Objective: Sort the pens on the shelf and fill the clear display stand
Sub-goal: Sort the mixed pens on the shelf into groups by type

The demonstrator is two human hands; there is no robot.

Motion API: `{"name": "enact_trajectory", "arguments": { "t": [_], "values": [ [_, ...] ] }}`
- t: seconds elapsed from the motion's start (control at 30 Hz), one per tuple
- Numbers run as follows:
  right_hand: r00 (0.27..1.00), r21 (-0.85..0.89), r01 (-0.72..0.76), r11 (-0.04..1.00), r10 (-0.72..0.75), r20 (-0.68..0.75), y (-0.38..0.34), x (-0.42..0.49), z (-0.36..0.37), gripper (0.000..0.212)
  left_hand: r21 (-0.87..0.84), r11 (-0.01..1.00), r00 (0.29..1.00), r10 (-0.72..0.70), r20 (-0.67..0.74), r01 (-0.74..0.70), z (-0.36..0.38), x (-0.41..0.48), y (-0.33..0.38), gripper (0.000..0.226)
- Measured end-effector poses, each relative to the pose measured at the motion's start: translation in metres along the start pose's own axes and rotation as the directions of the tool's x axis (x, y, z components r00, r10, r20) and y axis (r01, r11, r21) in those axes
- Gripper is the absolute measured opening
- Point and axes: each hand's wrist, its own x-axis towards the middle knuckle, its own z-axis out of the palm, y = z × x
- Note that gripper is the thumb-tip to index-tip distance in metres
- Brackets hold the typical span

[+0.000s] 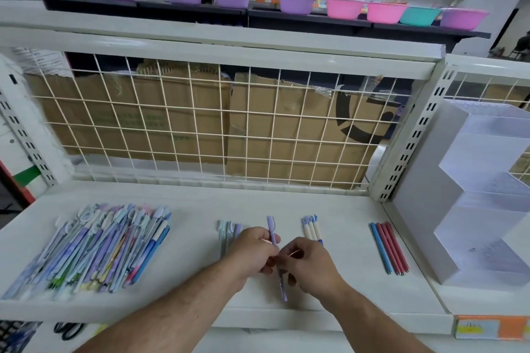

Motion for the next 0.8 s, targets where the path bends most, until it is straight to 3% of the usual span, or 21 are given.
{"name": "enact_trajectory", "arguments": {
  "t": [0.1,0.33,0.43,0.53,0.7,0.8],
  "values": [
    [1.0,0.003,0.005,1.0,-0.005,0.001,-0.007,-0.004,0.013,0.022,0.011,1.0,1.0,0.015,-0.02,-0.014,-0.01,-0.004,-0.002,0.017],
    [0.999,-0.052,0.053,0.997,-0.053,0.015,-0.02,0.001,0.05,0.014,0.167,0.985,0.989,0.067,-0.131,-0.045,-0.052,-0.007,-0.017,0.011],
    [0.996,-0.132,0.039,0.991,-0.049,-0.078,-0.022,0.007,0.063,0.014,0.323,0.946,0.97,0.103,-0.221,-0.027,-0.077,-0.008,-0.019,0.022],
    [0.992,-0.134,0.014,0.991,-0.03,-0.122,-0.026,0.011,0.072,0.014,0.435,0.9,0.959,0.105,-0.262,0.02,-0.099,-0.009,-0.02,0.018],
    [0.987,-0.121,-0.013,0.993,-0.007,-0.163,-0.031,0.014,0.081,0.014,0.604,0.797,0.95,0.166,-0.263,0.028,-0.116,-0.008,-0.025,0.037],
    [0.983,-0.114,-0.025,0.993,0.003,-0.183,-0.033,0.016,0.083,0.015,0.62,0.785,0.953,0.173,-0.249,0.019,-0.119,-0.004,-0.027,0.038]
  ]
}}
